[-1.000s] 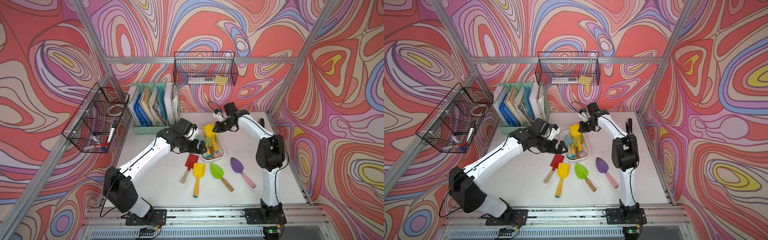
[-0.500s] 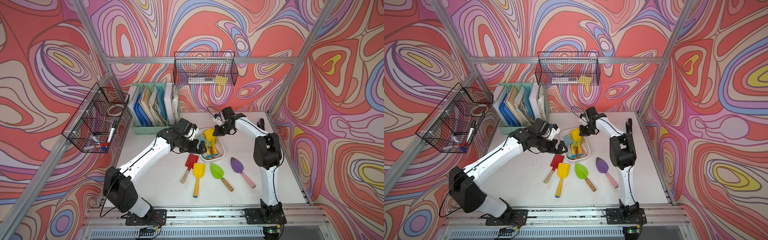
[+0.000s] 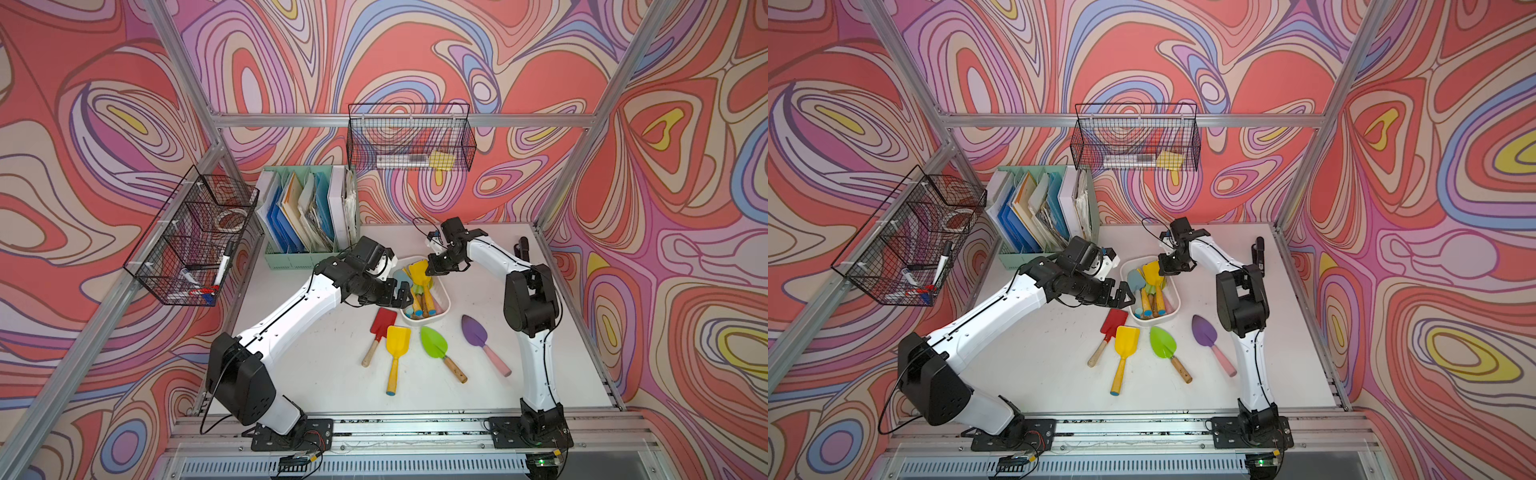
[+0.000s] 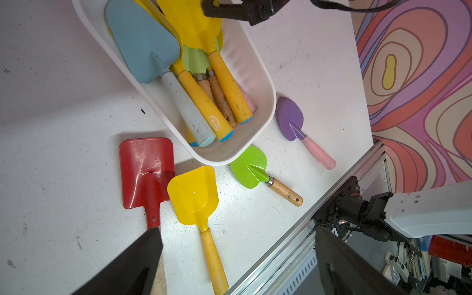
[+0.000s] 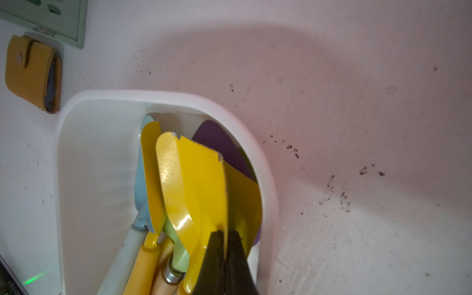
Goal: Put the shovel into the storage box
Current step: Place the shovel in the storage box.
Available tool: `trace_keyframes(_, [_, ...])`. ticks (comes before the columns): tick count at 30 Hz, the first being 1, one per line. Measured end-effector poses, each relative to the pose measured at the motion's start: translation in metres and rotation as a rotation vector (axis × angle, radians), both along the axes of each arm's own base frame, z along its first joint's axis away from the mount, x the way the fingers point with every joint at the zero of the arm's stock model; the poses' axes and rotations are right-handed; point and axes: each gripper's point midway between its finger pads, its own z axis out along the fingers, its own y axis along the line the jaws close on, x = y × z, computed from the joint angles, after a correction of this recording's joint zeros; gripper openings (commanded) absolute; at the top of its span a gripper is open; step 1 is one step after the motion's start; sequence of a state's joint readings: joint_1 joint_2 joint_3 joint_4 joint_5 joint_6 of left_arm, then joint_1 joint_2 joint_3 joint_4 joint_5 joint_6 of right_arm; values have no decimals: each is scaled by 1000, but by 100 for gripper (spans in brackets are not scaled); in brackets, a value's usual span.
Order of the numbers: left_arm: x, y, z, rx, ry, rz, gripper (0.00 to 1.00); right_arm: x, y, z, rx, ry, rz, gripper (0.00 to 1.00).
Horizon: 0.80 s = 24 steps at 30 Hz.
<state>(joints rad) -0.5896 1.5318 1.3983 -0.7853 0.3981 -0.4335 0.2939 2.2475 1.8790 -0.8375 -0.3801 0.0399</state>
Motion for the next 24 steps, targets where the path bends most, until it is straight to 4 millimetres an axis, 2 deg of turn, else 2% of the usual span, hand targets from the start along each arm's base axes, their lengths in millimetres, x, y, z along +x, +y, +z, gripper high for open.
trace_keyframes(5, [0,0,0,0,0,0,99,0,0,0,0,0,0,0])
trace_keyframes(14, [0,0,-1,1,2,0,99,-2,2,0,1,5,4,14])
trace_keyframes(24, [0,0,-3,3,6,0,99,-5,4,0,-1,14,8,19])
